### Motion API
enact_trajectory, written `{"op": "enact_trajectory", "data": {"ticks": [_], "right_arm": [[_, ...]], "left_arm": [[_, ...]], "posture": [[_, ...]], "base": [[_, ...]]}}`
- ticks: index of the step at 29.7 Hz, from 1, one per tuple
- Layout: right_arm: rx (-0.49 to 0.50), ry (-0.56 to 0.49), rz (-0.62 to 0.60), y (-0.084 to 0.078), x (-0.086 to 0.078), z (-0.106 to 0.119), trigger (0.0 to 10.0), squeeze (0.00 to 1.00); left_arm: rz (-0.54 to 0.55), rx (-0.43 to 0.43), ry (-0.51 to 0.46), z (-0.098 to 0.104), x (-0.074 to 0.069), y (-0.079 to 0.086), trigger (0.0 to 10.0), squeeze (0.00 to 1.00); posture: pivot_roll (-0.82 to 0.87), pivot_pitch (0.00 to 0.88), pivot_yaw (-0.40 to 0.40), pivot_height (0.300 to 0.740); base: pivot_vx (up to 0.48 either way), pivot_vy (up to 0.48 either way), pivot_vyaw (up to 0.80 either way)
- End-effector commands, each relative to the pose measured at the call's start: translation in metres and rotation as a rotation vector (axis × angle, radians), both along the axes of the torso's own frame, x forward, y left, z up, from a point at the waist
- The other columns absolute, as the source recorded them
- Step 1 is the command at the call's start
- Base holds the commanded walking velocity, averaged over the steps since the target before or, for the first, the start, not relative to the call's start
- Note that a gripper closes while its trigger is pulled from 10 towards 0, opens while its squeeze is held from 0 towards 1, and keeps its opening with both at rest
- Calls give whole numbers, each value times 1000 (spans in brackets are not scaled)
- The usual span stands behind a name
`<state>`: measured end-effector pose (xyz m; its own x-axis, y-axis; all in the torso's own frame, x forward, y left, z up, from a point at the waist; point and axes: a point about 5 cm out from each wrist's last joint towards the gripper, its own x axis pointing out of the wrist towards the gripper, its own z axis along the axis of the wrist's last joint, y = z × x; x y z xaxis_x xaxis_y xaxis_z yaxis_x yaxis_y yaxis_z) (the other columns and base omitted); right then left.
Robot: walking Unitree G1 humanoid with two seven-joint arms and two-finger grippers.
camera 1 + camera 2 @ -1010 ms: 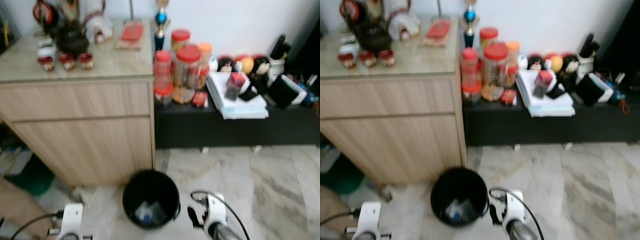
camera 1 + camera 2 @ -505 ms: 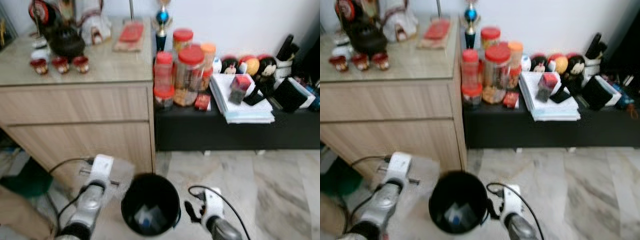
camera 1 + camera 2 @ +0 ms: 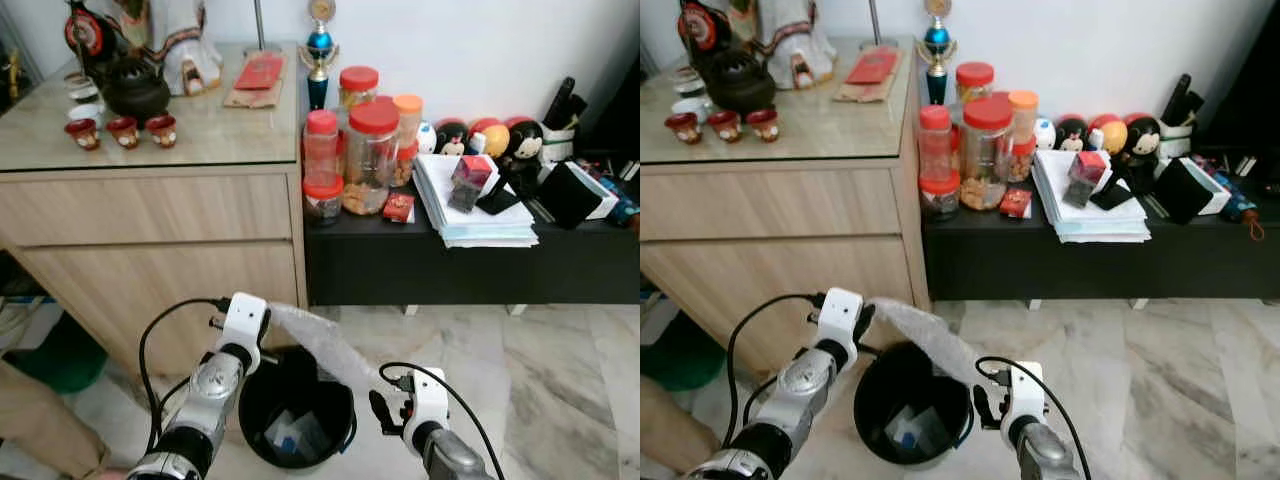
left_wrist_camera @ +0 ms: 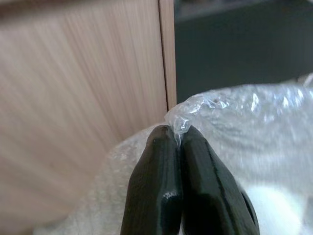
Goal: Picking trash to rubbish bin
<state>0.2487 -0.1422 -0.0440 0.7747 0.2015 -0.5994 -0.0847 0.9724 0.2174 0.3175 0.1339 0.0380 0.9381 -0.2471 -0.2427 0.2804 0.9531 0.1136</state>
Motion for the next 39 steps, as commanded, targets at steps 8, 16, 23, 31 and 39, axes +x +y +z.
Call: {"op": "enact_trajectory", "data": {"ticks": [8, 16, 23, 31, 39], "right_arm": [[4, 5, 9, 1, -2, -2, 10000, 0], [-5, 7, 8, -3, -4, -2, 10000, 0], [-11, 6, 8, -7, -5, -3, 10000, 0], [-15, 11, 6, -8, -7, -4, 10000, 0], [-13, 15, 2, -7, -8, -5, 10000, 0]], "left_arm": [[114, -26, 100, -16, -7, 17, 10000, 0], [172, -30, 118, -16, -4, 24, 10000, 0], [159, -32, 102, -10, 3, 16, 10000, 0], [132, -38, 83, -5, 6, 9, 10000, 0], [129, -10, 81, -5, 7, 9, 10000, 0]], "posture": [[71, 132, -1, 740], [63, 146, -13, 740], [54, 165, -20, 740], [54, 176, -18, 740], [50, 183, -16, 740]], "base": [[0, 0, 0], [0, 0, 0], [0, 0, 0], [0, 0, 0], [0, 0, 0]]}}
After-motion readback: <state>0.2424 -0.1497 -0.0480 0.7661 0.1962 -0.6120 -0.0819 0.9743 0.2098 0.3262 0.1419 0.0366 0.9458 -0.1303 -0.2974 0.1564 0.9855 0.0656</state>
